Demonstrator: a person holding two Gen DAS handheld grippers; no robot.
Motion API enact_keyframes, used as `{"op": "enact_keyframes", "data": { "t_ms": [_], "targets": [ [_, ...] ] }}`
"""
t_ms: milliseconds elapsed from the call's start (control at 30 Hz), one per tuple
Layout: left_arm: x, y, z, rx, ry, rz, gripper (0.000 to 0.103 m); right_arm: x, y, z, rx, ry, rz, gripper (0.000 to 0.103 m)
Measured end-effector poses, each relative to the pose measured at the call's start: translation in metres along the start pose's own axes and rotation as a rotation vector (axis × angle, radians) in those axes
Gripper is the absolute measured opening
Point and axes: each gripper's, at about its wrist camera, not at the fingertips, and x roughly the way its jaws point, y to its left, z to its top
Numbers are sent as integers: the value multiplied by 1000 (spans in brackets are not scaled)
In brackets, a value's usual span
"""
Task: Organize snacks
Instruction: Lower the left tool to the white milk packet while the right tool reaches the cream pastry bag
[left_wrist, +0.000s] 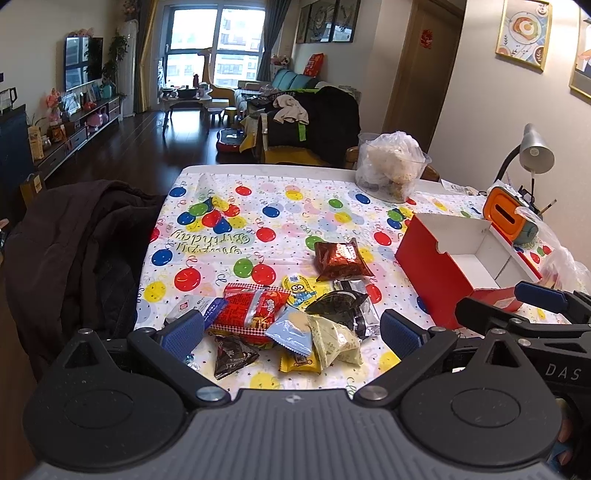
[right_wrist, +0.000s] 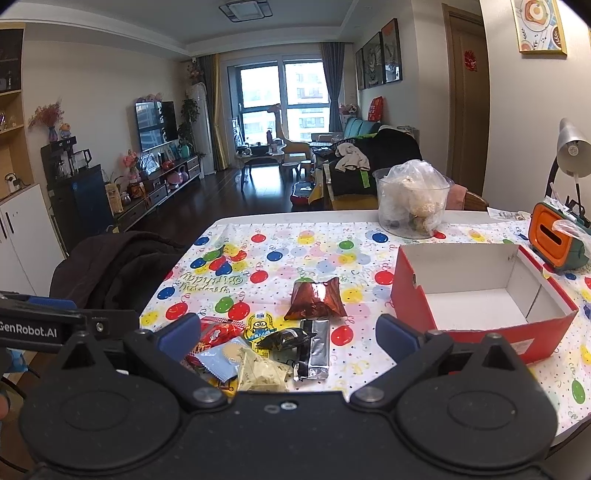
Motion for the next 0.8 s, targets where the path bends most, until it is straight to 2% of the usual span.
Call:
{"op": "enact_keyframes", "data": {
  "t_ms": [233, 433, 567, 733, 800],
  "targets": [
    [17, 12, 1, -32, 28, 28, 102, 30, -5, 0, -28, 53, 28, 100],
    [42, 27, 5, -54, 79, 82, 102, 77, -14, -8, -76, 149, 99, 97],
    [65, 44, 3, -75, 131, 121, 102, 108, -10, -19, -190, 238, 208, 92],
    [97, 73, 4, -165, 203, 167, 101, 139, 0, -34, -380, 315, 311, 79],
    [108, 85, 7, -218, 233, 184, 101, 150, 0, -37, -425, 343, 340, 79]
  ]
}}
